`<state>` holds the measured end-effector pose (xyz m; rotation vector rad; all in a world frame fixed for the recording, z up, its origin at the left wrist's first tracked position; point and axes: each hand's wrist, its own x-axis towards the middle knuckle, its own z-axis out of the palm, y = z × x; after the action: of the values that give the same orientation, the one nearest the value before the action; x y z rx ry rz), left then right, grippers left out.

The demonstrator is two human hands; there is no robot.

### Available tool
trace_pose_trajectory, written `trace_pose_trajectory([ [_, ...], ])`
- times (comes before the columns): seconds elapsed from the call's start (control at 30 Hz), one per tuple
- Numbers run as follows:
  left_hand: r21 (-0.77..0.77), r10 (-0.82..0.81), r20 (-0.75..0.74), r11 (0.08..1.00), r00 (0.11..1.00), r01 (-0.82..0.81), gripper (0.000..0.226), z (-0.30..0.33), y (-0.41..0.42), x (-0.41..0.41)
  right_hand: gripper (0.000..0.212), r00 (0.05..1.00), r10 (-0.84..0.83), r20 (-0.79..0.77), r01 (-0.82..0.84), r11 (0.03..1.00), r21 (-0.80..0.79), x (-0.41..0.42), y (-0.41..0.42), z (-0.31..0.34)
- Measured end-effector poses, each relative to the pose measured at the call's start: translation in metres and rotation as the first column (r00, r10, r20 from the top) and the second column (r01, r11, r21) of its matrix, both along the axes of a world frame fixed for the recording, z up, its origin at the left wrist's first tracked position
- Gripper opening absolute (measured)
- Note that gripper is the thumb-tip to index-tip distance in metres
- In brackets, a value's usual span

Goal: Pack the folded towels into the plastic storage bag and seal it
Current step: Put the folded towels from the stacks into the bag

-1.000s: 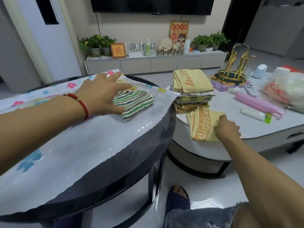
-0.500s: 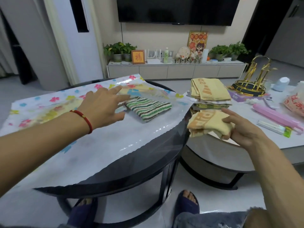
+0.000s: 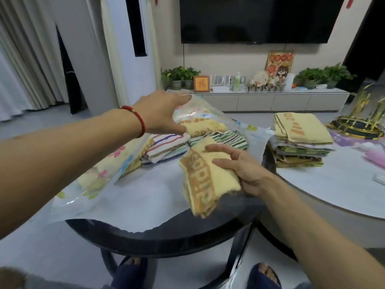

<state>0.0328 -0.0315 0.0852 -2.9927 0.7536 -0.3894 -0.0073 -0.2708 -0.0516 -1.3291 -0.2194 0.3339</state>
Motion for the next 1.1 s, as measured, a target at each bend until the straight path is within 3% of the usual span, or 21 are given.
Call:
trace_pose_trajectory([
  [0.1, 0.000, -0.001, 0.001, 1.000, 1.000, 0.001, 0.089, 0.005, 0.000, 0.000, 0.037, 0.976, -0.211, -0.059, 0.219, 0.946, 0.240, 0.019, 0.040, 0.000],
  [0.13, 0.002, -0.001, 0.006, 1.000, 1.000, 0.001, 0.089, 0.006, 0.001, -0.001, 0.041, 0.966, -0.241, -0.095, 0.258, 0.932, 0.253, 0.024, 0.050, -0.004],
  [0.17, 0.004, -0.001, 0.011, 1.000, 1.000, 0.000, 0.088, 0.006, 0.002, -0.001, 0.046, 0.961, -0.256, -0.102, 0.271, 0.947, 0.170, 0.026, 0.059, -0.012],
  [0.23, 0.014, 0.003, 0.014, 1.000, 1.000, -0.003, 0.087, 0.005, 0.004, -0.001, 0.060, 0.978, -0.202, -0.053, 0.186, 0.958, -0.218, 0.024, 0.073, -0.033],
  [0.3, 0.016, 0.002, 0.016, 1.000, 1.000, -0.003, 0.088, 0.003, 0.005, -0.001, 0.066, 0.994, -0.110, -0.026, 0.084, 0.867, -0.491, 0.021, 0.082, -0.050],
  [0.4, 0.000, -0.015, 0.024, 1.000, 1.000, 0.015, 0.087, -0.001, 0.004, -0.003, 0.063, 0.998, -0.022, 0.060, 0.057, 0.734, -0.677, 0.023, 0.081, -0.051],
  [0.47, 0.002, -0.016, 0.022, 1.000, 1.000, 0.016, 0.087, -0.004, 0.003, -0.004, 0.064, 0.999, 0.048, 0.016, -0.020, 0.669, -0.743, 0.025, 0.079, -0.044],
  [0.5, 0.006, -0.015, 0.019, 1.000, 1.000, 0.015, 0.088, -0.006, 0.003, -0.004, 0.066, 0.995, 0.101, 0.013, -0.051, 0.604, -0.795, 0.024, 0.078, -0.041],
  [0.53, 0.008, -0.014, 0.015, 1.000, 1.000, 0.014, 0.088, -0.007, 0.003, -0.005, 0.066, 0.983, 0.175, 0.064, -0.026, 0.470, -0.883, 0.022, 0.079, -0.035],
  [0.6, 0.007, -0.019, 0.012, 1.000, 1.000, 0.019, 0.088, -0.008, 0.004, -0.004, 0.063, 0.911, 0.338, 0.235, 0.218, 0.089, -0.972, 0.020, 0.078, -0.029],
  [0.63, 0.003, -0.025, 0.013, 1.000, 1.000, 0.025, 0.087, -0.008, 0.004, -0.004, 0.061, 0.860, 0.399, 0.319, 0.356, -0.021, -0.934, 0.018, 0.079, -0.028],
  [0.67, -0.004, -0.033, 0.016, 0.999, 0.999, 0.033, 0.087, -0.008, 0.004, -0.004, 0.060, 0.824, 0.439, 0.360, 0.421, -0.048, -0.906, 0.017, 0.081, -0.029],
  [0.8, 0.001, -0.093, -0.003, 0.996, 0.996, 0.093, 0.085, -0.010, 0.003, -0.005, 0.063, 0.800, 0.550, 0.239, 0.308, -0.035, -0.951, 0.021, 0.092, -0.060],
  [0.93, 0.140, -0.092, -0.100, 0.985, 0.991, 0.106, 0.090, -0.016, 0.007, -0.004, 0.066, 0.803, 0.539, 0.252, 0.246, 0.086, -0.966, 0.041, 0.097, -0.074],
  [1.1, 0.121, -0.112, -0.104, 0.985, 0.988, 0.125, 0.090, -0.028, 0.004, -0.007, 0.064, 0.754, 0.590, 0.288, 0.262, 0.131, -0.956, 0.041, 0.070, -0.059],
])
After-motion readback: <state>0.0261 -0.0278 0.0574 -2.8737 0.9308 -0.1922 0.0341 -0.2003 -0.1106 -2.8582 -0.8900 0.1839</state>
